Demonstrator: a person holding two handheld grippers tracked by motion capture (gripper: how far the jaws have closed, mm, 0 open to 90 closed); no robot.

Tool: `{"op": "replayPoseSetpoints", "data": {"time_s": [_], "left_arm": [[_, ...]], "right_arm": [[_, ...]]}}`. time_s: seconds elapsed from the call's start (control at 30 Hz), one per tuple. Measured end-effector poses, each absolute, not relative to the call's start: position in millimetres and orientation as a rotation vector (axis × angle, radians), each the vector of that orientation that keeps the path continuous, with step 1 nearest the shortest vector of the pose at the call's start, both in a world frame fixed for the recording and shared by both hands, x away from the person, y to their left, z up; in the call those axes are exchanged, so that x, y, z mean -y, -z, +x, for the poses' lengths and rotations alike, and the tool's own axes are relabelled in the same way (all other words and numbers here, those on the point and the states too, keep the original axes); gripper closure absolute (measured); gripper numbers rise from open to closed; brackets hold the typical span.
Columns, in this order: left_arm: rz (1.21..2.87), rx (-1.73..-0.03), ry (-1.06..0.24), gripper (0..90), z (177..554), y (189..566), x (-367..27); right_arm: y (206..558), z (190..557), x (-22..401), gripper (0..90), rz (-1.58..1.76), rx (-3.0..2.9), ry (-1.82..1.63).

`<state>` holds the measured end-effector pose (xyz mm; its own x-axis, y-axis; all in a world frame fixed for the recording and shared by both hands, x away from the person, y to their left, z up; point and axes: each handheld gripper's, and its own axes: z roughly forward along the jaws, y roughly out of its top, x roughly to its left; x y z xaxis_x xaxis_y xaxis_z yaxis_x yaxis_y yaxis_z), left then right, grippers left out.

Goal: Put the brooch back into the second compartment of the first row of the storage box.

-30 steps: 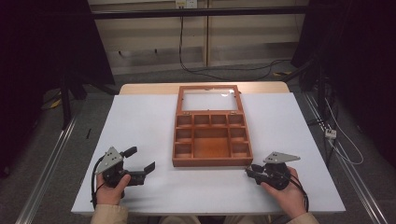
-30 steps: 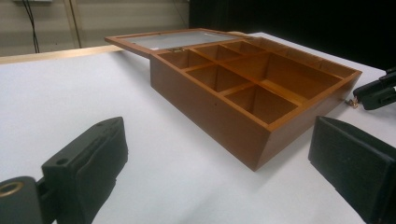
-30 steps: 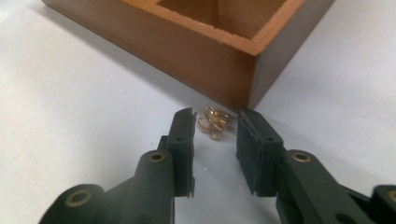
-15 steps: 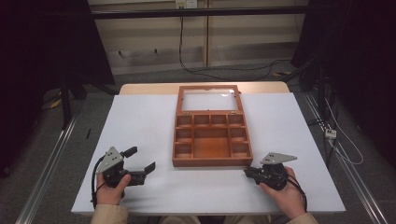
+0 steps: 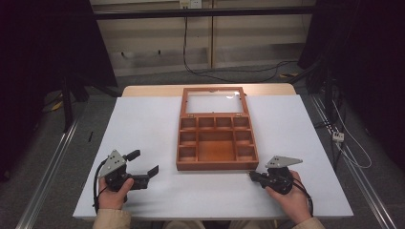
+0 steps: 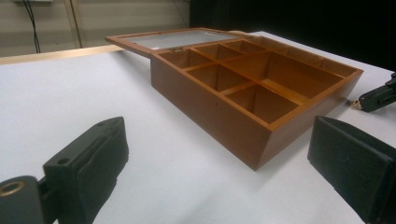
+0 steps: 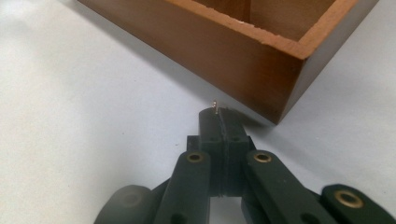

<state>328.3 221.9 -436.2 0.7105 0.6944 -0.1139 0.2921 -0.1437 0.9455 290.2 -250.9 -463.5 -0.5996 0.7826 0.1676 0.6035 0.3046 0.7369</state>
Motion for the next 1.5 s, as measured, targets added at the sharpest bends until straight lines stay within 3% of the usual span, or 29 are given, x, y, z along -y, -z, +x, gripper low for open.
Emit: {"op": "replayPoseSetpoints", "data": {"time_s": [0.9,1.5], "left_arm": [[1.737,-0.781,-0.407,4.9,328.9,436.4,-221.1],[1.738,-0.777,-0.395,4.9,329.6,436.3,-220.1]], "right_arm": [[439.6,284.5,250.7,90.0,1.179,-2.388,-1.35],[415.5,308.1,242.2,90.0,1.151,-2.379,-1.426]]}}
